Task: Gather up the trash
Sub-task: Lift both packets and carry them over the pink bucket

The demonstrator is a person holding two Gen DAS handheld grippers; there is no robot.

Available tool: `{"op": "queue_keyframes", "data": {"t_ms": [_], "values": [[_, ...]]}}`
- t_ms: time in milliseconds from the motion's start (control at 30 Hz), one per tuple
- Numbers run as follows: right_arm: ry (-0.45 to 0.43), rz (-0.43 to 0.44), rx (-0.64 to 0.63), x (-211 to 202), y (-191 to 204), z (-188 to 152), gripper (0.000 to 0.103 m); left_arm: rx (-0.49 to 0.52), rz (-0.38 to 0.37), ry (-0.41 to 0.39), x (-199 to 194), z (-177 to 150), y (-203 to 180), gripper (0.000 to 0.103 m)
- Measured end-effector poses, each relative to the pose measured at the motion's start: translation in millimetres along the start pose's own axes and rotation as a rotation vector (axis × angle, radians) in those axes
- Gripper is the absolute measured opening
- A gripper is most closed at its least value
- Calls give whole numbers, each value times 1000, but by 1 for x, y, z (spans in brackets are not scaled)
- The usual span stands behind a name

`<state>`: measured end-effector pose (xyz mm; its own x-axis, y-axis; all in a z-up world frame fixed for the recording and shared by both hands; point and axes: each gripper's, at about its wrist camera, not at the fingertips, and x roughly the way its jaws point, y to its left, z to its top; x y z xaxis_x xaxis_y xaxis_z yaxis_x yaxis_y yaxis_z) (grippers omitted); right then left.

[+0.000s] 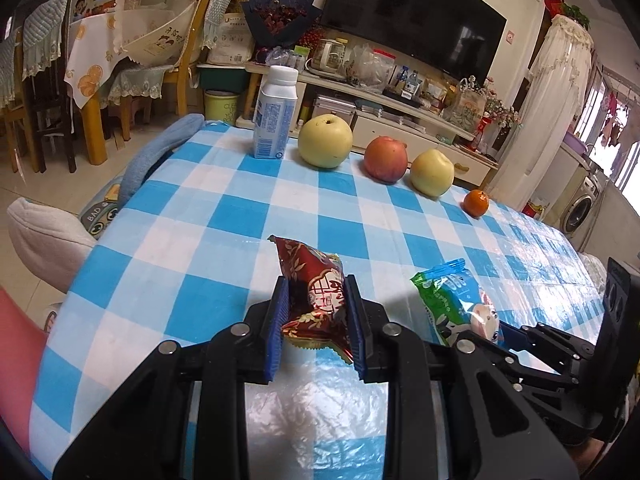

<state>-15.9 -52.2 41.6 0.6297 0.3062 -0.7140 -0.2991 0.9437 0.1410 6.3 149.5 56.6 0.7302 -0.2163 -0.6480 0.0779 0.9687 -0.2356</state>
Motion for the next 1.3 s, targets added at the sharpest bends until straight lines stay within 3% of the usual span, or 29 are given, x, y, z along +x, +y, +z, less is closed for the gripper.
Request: {"op": "queue_keyframes", "data": {"t_ms": [633,1300], "values": [[-48,88,-55,-45,53,-10,37,15,194,-74,-59,-18,35,29],[-44,233,-174,-54,172,6,37,-83,421,-187,-121,2,112,29]]}}
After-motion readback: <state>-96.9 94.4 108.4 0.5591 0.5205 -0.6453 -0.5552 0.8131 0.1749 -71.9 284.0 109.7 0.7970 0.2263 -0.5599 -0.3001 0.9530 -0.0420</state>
